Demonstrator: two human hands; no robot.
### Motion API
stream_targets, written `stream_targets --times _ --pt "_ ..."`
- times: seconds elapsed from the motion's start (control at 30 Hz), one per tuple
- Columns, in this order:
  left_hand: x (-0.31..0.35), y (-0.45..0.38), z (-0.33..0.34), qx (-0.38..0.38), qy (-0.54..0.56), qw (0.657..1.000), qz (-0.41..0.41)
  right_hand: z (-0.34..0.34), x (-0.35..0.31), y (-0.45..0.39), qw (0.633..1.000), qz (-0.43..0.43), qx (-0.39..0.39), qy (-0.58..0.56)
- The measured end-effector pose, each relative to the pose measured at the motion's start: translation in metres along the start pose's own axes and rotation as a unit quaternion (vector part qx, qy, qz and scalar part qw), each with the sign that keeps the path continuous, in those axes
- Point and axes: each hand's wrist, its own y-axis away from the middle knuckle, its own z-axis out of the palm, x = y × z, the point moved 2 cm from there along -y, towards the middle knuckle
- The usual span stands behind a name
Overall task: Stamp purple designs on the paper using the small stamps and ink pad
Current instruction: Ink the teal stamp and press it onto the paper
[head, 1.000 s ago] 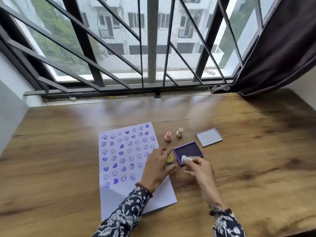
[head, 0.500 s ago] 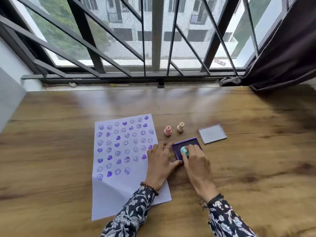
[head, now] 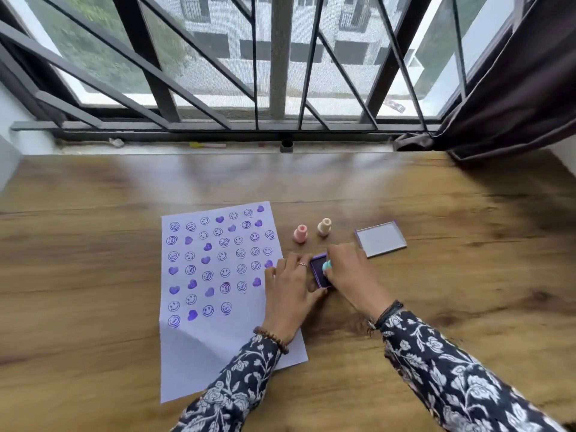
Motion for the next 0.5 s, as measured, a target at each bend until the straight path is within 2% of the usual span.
stream_targets --times 0.13,0.2,0.3,0.4,0.5 --pt "-0.001 0.008 -0.006 -0.046 0.009 0.999 0.016 0.011 -0.005 0.022 0.997 0.029 0.075 0.022" --pt "-0.011 0.019 -0.016 -0.037 0.031 0.998 0.028 0.012 -0.009 0.039 0.983 0.064 0.164 -0.048" --pt "-0.04 0.044 -0.043 0.024 0.018 0.998 0.059 0.016 -0.033 0.064 0.943 0.083 0.267 -0.181" --pt "-0.087 0.065 -0.076 0.072 0.007 0.997 0.026 0.032 -0.079 0.078 0.929 0.045 0.245 -0.272" --pt "-0.129 0.075 -0.094 0.038 -0.021 0.999 -0.018 0.057 -0.116 0.085 0.946 0.037 0.166 -0.278"
